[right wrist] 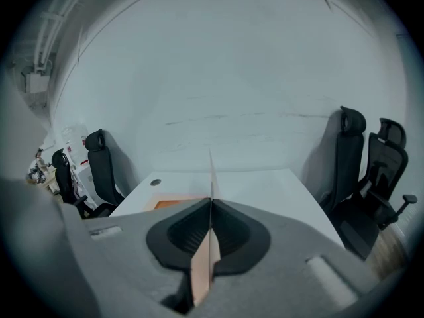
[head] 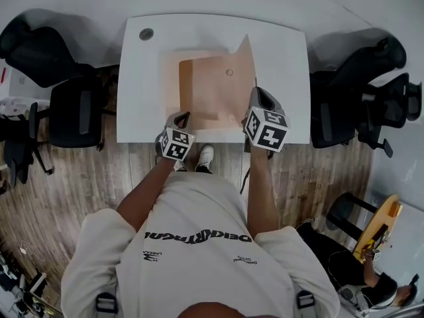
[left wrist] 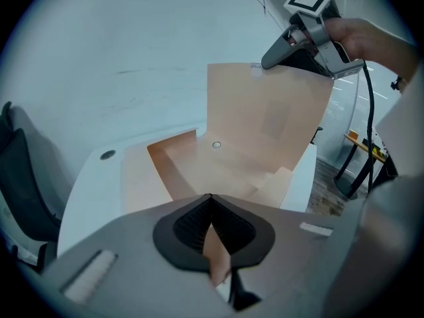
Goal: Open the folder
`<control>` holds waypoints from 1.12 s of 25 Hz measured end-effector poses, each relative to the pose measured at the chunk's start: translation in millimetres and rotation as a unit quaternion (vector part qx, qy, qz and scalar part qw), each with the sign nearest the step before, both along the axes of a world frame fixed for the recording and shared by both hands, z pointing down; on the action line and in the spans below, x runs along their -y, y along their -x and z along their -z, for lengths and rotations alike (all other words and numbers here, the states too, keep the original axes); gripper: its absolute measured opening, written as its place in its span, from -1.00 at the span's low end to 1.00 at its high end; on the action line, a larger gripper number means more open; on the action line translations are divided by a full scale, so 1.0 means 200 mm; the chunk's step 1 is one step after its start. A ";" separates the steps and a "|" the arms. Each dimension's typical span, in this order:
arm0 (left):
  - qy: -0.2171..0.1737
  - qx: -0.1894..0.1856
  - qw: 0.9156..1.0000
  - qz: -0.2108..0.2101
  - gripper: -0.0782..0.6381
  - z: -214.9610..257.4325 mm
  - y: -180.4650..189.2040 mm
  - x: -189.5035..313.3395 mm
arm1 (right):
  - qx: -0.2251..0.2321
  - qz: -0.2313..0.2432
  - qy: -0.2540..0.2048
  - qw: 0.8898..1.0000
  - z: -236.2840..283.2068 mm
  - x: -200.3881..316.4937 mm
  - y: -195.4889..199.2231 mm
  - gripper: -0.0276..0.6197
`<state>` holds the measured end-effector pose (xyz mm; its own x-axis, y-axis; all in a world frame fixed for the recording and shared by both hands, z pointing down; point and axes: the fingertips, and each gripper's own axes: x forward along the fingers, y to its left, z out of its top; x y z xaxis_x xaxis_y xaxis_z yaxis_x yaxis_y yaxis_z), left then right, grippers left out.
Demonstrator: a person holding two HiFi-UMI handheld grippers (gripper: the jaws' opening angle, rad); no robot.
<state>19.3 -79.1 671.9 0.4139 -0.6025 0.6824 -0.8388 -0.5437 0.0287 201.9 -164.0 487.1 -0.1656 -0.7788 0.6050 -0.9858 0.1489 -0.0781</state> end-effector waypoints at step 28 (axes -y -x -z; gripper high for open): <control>-0.002 -0.002 1.000 -0.019 -0.81 -0.01 0.01 0.01 | -0.046 -0.005 0.006 0.999 -0.07 0.06 -0.10 -0.88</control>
<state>18.1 -80.6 673.3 0.4386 -0.5895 0.6783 -0.8175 -0.5751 0.0288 221.6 -175.9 500.3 -0.1009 -0.7732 0.6261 -0.9903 0.1383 0.0112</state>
